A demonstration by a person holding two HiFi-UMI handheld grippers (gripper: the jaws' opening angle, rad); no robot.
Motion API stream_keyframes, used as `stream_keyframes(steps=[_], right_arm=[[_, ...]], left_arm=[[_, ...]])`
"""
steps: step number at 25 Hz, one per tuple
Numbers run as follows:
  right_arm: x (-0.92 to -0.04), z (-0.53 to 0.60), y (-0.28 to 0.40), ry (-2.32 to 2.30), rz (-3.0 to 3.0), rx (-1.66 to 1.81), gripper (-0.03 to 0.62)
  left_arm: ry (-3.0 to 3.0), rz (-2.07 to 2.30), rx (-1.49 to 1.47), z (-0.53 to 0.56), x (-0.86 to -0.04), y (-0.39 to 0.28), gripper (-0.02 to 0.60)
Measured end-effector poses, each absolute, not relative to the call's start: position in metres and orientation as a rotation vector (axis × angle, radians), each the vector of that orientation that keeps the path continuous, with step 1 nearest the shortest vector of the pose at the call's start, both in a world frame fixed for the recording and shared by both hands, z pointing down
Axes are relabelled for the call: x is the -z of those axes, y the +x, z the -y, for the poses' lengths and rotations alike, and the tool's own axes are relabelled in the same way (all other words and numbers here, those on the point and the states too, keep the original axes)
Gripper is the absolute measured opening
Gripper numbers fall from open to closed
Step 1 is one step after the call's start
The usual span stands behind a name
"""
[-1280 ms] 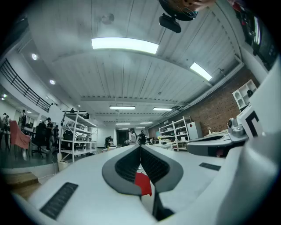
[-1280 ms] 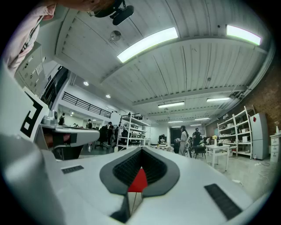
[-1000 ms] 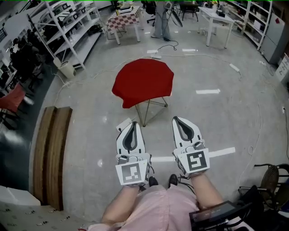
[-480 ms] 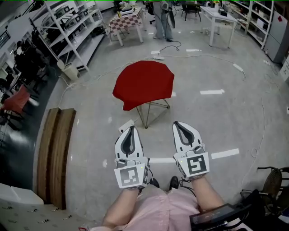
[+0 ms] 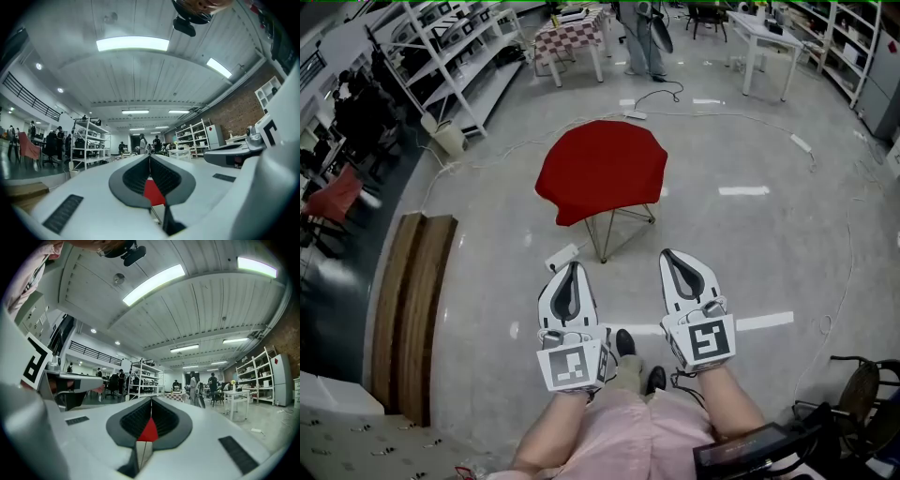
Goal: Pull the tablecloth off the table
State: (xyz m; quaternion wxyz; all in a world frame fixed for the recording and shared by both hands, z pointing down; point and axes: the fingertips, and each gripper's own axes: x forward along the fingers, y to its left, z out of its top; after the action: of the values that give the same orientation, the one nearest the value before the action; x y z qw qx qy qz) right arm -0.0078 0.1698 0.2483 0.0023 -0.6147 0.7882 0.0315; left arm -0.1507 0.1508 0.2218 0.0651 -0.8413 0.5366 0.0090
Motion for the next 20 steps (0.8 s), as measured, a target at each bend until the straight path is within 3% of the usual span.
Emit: stream_keyframes(steps=[20], right_arm=[[-0.263,-0.027,-0.017,-1.956,-2.48,-0.082,0.018]], left_arm=[[-2.576,-1.612,-0.023,-0.003,-0.24,-0.16,0.026]])
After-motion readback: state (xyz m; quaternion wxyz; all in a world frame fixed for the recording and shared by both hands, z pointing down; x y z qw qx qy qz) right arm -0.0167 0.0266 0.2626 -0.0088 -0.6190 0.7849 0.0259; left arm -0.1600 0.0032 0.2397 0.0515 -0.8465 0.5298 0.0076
